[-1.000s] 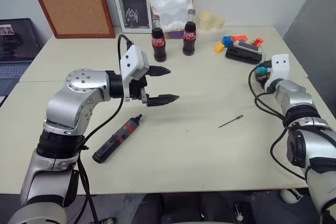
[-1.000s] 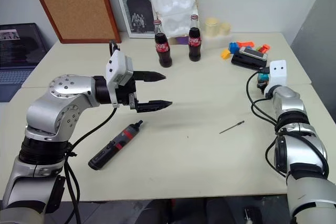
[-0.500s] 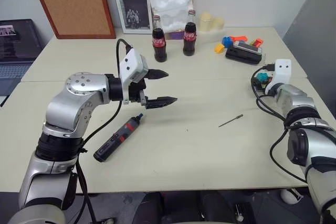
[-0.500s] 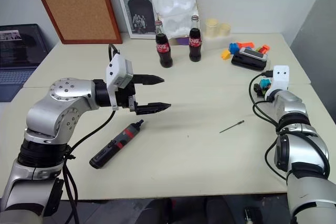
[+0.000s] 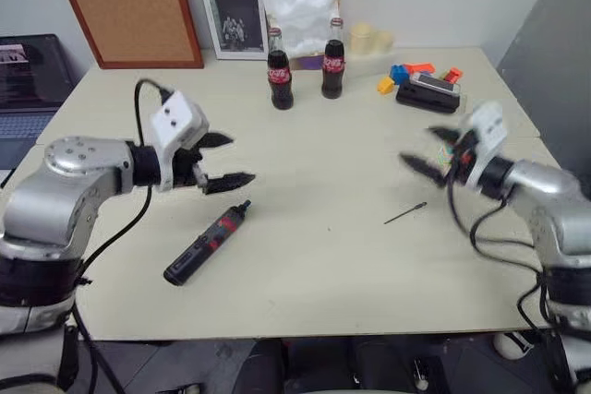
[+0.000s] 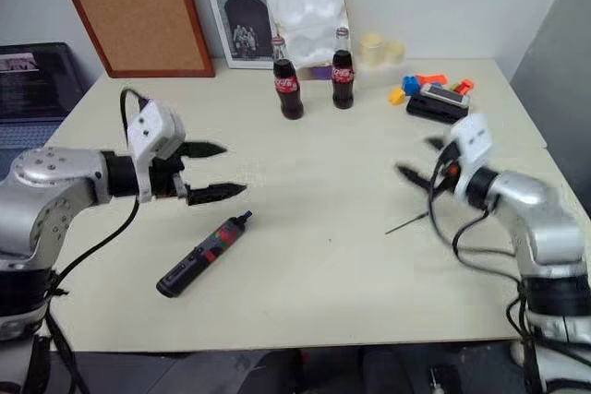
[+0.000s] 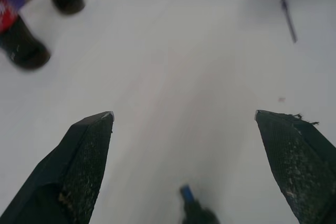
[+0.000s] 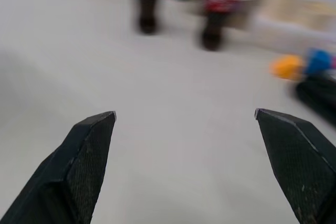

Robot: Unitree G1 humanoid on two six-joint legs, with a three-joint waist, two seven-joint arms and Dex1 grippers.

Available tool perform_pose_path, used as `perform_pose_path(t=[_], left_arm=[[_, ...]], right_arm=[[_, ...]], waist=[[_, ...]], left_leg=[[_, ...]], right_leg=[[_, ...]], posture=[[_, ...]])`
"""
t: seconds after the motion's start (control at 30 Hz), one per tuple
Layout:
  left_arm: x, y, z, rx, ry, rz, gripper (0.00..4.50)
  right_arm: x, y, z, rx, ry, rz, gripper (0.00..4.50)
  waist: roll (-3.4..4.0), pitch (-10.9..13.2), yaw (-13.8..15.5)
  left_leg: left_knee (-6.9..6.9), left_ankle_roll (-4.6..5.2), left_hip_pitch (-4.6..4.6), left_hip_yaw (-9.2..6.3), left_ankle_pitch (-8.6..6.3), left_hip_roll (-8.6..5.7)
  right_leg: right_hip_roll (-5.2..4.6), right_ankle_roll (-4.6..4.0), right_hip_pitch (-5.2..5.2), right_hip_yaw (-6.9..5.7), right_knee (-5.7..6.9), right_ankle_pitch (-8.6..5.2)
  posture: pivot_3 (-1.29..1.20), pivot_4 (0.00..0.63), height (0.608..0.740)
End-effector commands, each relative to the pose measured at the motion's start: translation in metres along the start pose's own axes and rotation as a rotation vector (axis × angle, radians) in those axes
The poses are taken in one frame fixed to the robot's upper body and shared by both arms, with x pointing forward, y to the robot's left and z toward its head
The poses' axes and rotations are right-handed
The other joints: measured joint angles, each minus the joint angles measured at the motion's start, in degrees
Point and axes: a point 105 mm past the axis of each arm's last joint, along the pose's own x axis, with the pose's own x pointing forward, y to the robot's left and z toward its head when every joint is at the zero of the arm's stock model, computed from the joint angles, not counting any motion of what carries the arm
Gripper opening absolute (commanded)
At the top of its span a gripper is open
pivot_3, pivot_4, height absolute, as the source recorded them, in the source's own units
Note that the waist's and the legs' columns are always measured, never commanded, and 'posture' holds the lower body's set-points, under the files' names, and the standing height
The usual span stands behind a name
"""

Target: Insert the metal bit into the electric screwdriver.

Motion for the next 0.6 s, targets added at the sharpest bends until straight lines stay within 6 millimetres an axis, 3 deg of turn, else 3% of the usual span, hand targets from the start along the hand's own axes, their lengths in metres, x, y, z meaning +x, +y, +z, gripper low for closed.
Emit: perform_pose_path(t=[0.03, 0.13, 0.23, 0.4, 0.6], left_arm=[[-0.012, -0.013, -0.011, -0.024, 0.079, 0.060, 4.50], [-0.014, -0.022, -0.035, -0.087, 0.196, 0.108, 4.50], [-0.011, -0.022, -0.044, -0.129, 0.249, 0.127, 4.50], [0.006, -0.002, -0.054, -0.139, 0.340, 0.179, 4.50], [0.018, 0.008, -0.057, -0.144, 0.397, 0.111, 4.50]], right_arm=[[0.005, 0.054, 0.020, -0.085, -0.020, 0.245, 4.46], [0.013, 0.074, 0.022, -0.111, -0.019, 0.353, 4.46], [0.020, 0.082, 0.022, -0.128, -0.019, 0.402, 4.46], [0.030, 0.084, 0.020, -0.169, -0.006, 0.432, 4.46], [0.037, 0.085, 0.012, -0.198, 0.015, 0.351, 4.46]], waist=[[0.00, 0.0, 0.1], [-0.06, 0.0, 0.6], [-0.07, 0.0, 1.4], [-0.08, 0.0, 2.2], [-0.09, 0.0, 2.0]], left_leg=[[0.03, 0.00, -0.01, 0.00, 0.00, 0.00], [0.16, 0.00, 0.03, -0.01, 0.00, 0.01], [0.19, -0.01, 0.16, -0.03, 0.03, 0.02], [0.20, -0.04, 0.15, -0.08, 0.06, 0.09], [0.11, -0.09, 0.00, 0.00, 0.05, 0.09]], right_leg=[[0.00, 0.02, -0.01, 0.02, -0.02, -0.01], [-0.01, 0.08, 0.15, -0.05, -0.07, 0.00], [0.01, -0.04, 0.29, -0.18, -0.06, 0.05], [0.10, -0.08, 0.29, -0.29, -0.06, 0.10], [0.10, -0.09, 0.15, -0.24, -0.14, 0.13]], posture=[[0.00, 0.150, 0.740], [0.00, 0.150, 0.740], [0.00, 0.150, 0.740], [0.00, 0.150, 0.740], [0.00, 0.150, 0.740]])
